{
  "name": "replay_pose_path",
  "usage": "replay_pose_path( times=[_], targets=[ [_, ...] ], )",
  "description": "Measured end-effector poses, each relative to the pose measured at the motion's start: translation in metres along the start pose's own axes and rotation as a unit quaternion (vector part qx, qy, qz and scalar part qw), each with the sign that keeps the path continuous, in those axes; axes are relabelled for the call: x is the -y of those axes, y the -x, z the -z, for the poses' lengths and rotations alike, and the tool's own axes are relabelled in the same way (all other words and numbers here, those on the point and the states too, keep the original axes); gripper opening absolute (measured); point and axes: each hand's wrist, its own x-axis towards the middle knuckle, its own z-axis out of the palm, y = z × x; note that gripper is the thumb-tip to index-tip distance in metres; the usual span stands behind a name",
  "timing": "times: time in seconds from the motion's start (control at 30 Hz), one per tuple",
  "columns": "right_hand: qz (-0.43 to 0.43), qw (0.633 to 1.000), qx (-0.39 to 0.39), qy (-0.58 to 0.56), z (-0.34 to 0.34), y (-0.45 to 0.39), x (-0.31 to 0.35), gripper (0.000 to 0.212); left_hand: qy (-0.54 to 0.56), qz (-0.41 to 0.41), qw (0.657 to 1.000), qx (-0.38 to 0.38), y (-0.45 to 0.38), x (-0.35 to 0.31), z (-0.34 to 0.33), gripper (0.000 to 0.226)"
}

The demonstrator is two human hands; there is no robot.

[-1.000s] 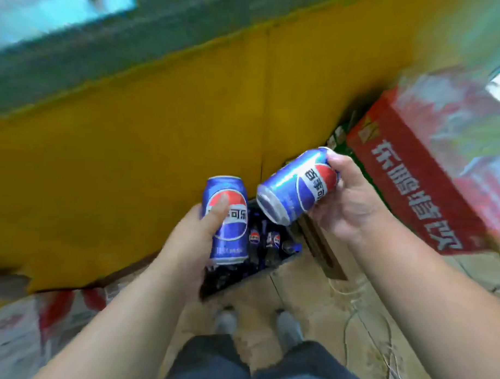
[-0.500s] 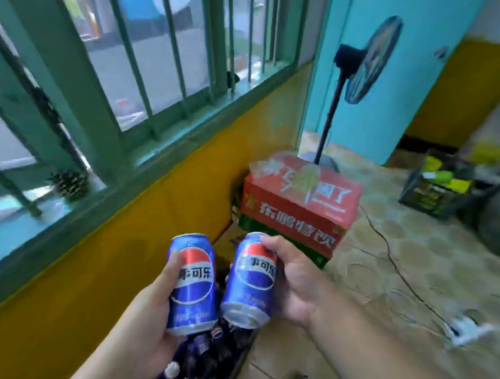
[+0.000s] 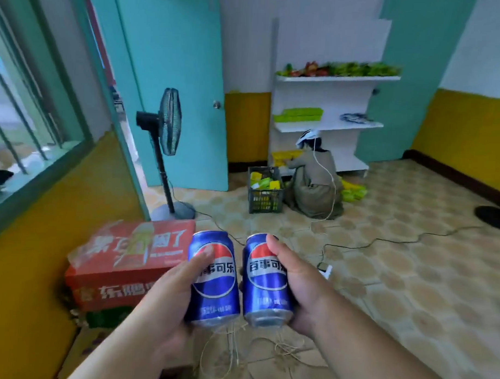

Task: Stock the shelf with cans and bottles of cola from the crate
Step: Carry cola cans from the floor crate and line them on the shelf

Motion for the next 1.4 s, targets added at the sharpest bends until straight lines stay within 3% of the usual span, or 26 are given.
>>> replay_pose_path(
  times=[0.23, 0.4, 0.73, 0.8, 0.9, 1.07, 1.23, 1.4],
  targets=[
    [0.093, 0.993, -0.077, -0.01, 0.134, 0.033, 0.087, 0.048, -0.037, 0.016, 0.996, 0.078, -0.056, 0.034, -0.171, 0.059],
    [0.128, 0.978, -0.163, -0.014, 0.232, 0.047, 0.134, 0.061, -0.063, 0.032, 0.988, 0.141, -0.093, 0.068, -0.283, 0.054],
    [0.204, 0.919, -0.321, -0.106, 0.362, 0.035, 0.184, 0.054, -0.201, 0.082, 0.936, 0.278, -0.185, 0.11, -0.431, 0.057],
    [0.228, 0.893, -0.369, -0.123, 0.377, 0.032, 0.193, 0.061, -0.224, 0.091, 0.914, 0.326, -0.207, 0.116, -0.459, 0.064],
    [0.277, 0.84, -0.444, -0.142, 0.394, 0.032, 0.208, 0.054, -0.26, 0.105, 0.869, 0.407, -0.236, 0.12, -0.502, 0.071],
    [0.335, 0.75, -0.548, -0.155, 0.41, 0.046, 0.219, 0.053, -0.286, 0.121, 0.786, 0.535, -0.248, 0.133, -0.566, 0.055],
    [0.349, 0.651, -0.648, -0.187, 0.424, 0.09, 0.199, 0.044, -0.305, 0.165, 0.693, 0.632, -0.214, 0.17, -0.614, 0.054],
    [0.368, 0.563, -0.714, -0.197, 0.448, 0.15, 0.17, 0.062, -0.324, 0.2, 0.611, 0.694, -0.155, 0.224, -0.659, 0.062]
  ],
)
